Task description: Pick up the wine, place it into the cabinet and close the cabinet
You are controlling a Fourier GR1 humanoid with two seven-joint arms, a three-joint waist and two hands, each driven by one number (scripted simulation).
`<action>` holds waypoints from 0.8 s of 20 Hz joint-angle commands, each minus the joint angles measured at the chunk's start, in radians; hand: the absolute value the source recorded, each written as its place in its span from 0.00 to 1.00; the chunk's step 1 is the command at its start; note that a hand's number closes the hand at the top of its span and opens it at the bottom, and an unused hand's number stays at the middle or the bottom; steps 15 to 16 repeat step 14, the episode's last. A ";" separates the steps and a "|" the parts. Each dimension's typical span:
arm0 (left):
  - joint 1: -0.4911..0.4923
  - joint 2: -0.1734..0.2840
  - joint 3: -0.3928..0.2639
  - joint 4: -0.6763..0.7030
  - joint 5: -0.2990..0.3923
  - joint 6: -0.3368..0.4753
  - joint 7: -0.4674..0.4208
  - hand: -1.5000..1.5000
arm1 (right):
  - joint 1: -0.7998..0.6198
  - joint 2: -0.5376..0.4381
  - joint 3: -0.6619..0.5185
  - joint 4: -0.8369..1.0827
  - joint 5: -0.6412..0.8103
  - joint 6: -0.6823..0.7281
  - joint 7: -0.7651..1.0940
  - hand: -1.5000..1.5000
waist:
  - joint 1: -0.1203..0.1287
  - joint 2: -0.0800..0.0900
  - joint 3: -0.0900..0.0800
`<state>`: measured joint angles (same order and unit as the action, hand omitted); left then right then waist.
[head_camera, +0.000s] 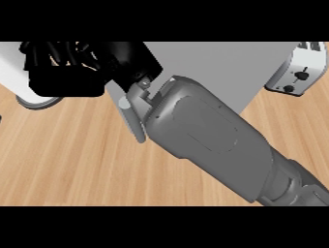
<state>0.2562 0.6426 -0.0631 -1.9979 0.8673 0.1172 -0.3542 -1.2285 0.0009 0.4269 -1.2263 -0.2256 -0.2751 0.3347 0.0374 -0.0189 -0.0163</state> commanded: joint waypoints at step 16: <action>-0.006 -0.015 0.003 0.002 -0.012 -0.002 0.016 0.00 | -0.013 -0.141 -0.087 0.275 0.024 0.073 -0.174 1.00 | -0.012 0.031 0.014</action>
